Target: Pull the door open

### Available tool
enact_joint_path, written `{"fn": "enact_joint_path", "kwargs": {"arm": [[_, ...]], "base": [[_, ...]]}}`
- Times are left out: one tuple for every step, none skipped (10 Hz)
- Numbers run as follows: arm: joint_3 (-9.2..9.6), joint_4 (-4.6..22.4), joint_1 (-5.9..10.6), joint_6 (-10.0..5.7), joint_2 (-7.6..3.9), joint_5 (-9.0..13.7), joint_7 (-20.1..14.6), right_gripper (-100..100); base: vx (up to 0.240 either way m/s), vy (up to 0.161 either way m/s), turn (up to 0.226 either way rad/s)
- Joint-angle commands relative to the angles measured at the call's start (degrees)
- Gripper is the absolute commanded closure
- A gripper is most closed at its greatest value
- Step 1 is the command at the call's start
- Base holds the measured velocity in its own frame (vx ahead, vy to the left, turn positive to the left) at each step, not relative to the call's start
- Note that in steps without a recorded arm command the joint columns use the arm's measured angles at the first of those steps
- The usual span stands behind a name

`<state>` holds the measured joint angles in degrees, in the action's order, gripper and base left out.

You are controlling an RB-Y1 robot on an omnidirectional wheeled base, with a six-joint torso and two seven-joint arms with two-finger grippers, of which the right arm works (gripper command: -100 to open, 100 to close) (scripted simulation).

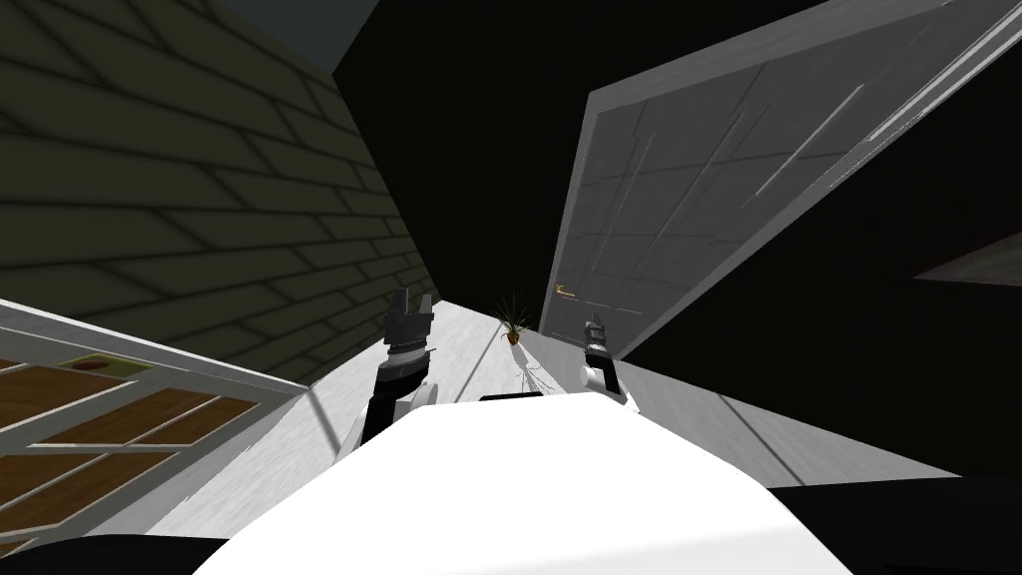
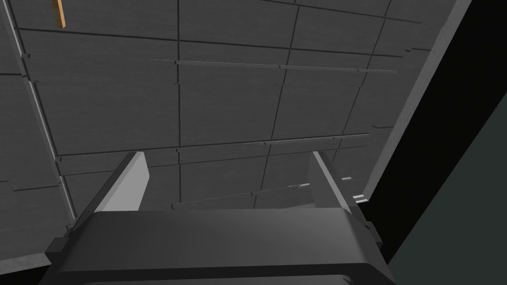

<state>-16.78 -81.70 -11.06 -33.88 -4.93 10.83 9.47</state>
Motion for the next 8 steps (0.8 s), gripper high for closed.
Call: {"fn": "enact_joint_path", "kwargs": {"arm": [[-0.9, 2.86, 1.35, -0.97, -0.13, 0.37, 0.05, -100], [-1.43, 4.44, 2.02, -1.45, -0.15, 0.59, 0.08, -100], [-1.96, 6.52, 2.7, -1.93, -0.17, 0.81, 0.12, -100], [-2.47, 7.93, 3.36, -2.41, -0.17, 1.03, 0.15, -100], [-2.99, 9.73, 4.02, -2.87, -0.15, 1.25, 0.19, -100], [-3.5, 11.47, 4.67, -3.34, -0.13, 1.47, 0.22, -100], [-4.02, 13.11, 5.33, -3.81, -0.11, 1.68, 0.26, -100], [-4.53, 14.75, 5.98, -4.28, -0.08, 1.9, 0.29, -100]], "base": [[0.089, -0.043, 0.114], [0.082, -0.048, 0.095], [0.085, -0.039, 0.1], [0.103, -0.039, 0.112], [0.1, -0.06, 0.1], [0.099, -0.06, 0.085], [0.091, -0.053, 0.097], [0.073, -0.045, 0.108]]}}
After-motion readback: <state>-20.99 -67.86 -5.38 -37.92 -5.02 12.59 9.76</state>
